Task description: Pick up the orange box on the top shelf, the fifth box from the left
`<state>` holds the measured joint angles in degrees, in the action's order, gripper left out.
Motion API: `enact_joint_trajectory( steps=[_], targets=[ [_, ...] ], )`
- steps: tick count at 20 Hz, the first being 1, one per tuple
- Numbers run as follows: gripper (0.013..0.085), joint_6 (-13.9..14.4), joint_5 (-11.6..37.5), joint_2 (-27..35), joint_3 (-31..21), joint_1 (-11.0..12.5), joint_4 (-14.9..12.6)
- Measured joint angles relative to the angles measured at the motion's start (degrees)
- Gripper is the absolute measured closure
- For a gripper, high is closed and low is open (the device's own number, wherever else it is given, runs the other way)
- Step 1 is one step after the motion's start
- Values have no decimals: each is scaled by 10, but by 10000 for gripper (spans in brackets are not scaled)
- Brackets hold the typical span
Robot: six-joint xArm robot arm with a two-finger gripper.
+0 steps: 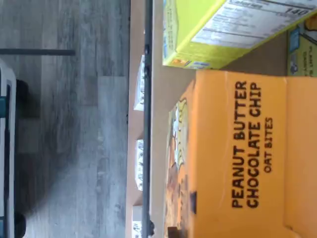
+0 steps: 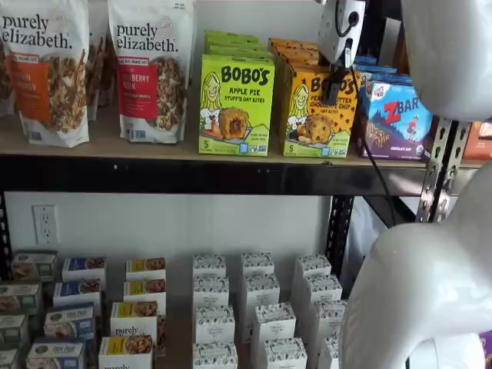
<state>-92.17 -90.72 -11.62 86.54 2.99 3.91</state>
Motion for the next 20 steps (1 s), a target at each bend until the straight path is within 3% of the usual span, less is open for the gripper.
enact_joint_trajectory(
  steps=[10, 20],
  targets=[
    [730, -11, -32, -71, -47, 12, -4],
    [730, -7, -88, -164, -88, 18, 21]
  ],
)
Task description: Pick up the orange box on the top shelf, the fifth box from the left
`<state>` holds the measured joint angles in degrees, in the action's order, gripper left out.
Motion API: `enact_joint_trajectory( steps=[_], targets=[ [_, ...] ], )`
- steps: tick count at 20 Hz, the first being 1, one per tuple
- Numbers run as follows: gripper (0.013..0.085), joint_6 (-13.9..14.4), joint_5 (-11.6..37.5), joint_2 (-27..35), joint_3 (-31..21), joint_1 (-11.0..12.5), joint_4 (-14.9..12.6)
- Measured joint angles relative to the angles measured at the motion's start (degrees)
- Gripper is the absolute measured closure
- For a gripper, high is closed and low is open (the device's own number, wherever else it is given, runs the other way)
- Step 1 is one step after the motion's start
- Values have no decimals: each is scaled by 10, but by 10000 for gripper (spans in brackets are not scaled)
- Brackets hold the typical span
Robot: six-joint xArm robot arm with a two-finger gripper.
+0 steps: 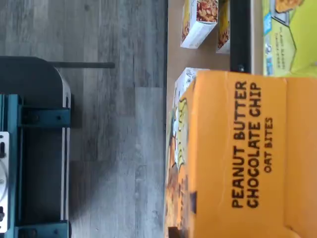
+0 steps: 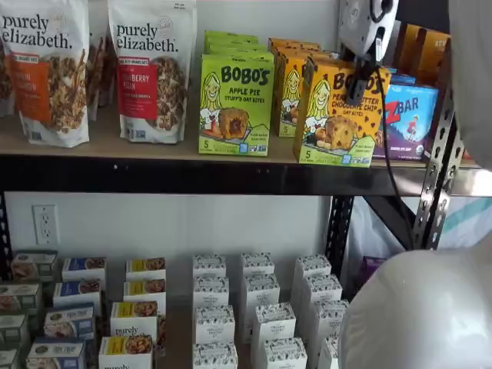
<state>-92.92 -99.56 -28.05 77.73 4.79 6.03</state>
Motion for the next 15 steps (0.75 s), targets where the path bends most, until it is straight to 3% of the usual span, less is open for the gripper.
enact_joint_trajectory(
  steps=[9, 15],
  targets=[
    [730, 8, -44, -84, -48, -9, -12],
    [730, 11, -57, -129, -82, -8, -4]
  ],
)
